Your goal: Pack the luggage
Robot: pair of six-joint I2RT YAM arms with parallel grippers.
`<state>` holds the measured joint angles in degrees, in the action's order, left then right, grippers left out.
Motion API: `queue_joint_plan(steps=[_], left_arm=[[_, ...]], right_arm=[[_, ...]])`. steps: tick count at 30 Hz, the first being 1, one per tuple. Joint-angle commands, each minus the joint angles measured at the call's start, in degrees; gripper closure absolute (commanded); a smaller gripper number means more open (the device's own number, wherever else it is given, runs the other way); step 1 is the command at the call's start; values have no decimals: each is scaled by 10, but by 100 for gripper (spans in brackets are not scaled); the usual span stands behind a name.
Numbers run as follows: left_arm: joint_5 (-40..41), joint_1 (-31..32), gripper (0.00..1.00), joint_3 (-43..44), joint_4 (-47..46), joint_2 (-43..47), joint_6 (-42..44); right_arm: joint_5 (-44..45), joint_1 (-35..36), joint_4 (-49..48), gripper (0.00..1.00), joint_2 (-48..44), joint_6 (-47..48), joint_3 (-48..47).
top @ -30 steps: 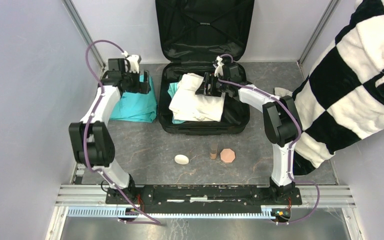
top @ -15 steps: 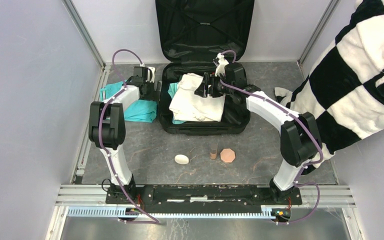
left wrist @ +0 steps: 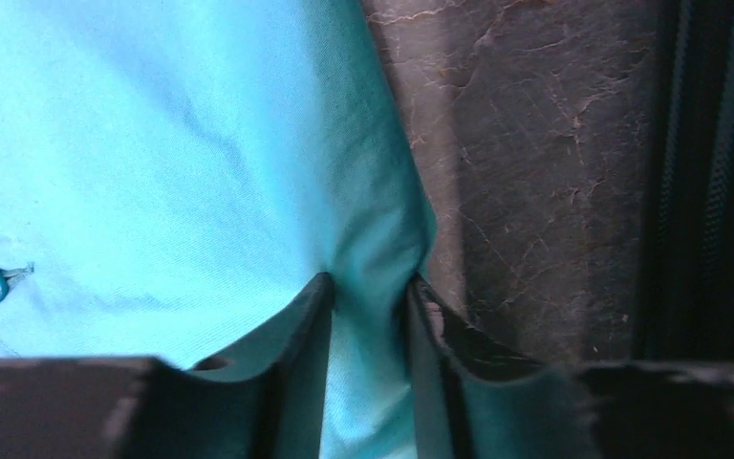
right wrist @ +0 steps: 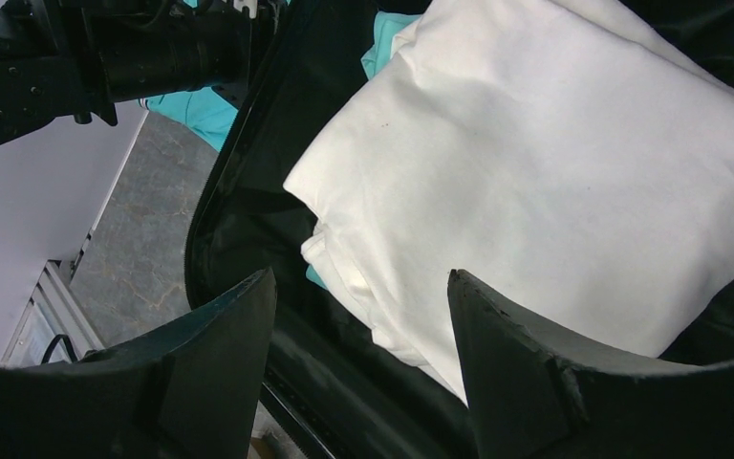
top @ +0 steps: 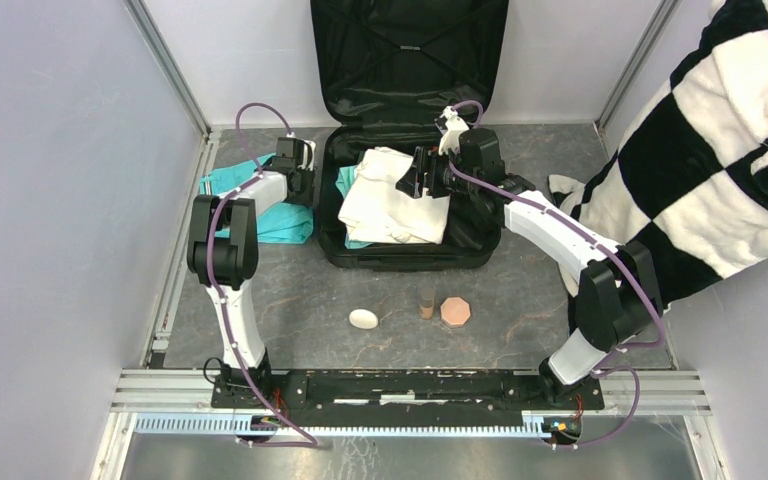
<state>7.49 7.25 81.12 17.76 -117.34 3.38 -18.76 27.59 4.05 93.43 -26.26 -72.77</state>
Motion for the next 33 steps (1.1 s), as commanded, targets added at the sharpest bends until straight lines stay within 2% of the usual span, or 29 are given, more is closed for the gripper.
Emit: queue_joint_plan(steps=[1, 3, 4, 6, 11, 13, 16, 22, 30, 33], left_arm=[[-6, -9, 69, -19, 9, -17, 23], [-26, -19, 93, -19, 23, -12, 22], [-36, -23, 97, -18, 32, -10, 22], [-69, -40, 98, -13, 49, 0, 21], [-279, -105, 98, 7, 111, 56, 23], [-356, -118, 98, 18, 143, 86, 31], [-420, -119, 98, 27, 164, 132, 37], [-499, -117, 98, 74, 207, 178, 28], [-552, -80, 98, 116, 209, 188, -19], [-546, -36, 98, 126, 210, 185, -23]], right_arm=[[9, 1, -4, 27, -17, 10, 2], [9, 1, -4, 28, -17, 9, 3], [9, 2, -4, 28, -18, 9, 4], [9, 2, -3, 28, -19, 9, 5], [12, 11, -2, 28, -20, 9, 5], [13, 14, -2, 27, -16, 6, 3], [12, 20, -8, 27, -9, -3, 3], [2, 30, -22, 24, 1, -27, 5], [-22, 41, -67, 7, 31, -88, -22], [-36, 42, -73, 3, 66, -120, -55]])
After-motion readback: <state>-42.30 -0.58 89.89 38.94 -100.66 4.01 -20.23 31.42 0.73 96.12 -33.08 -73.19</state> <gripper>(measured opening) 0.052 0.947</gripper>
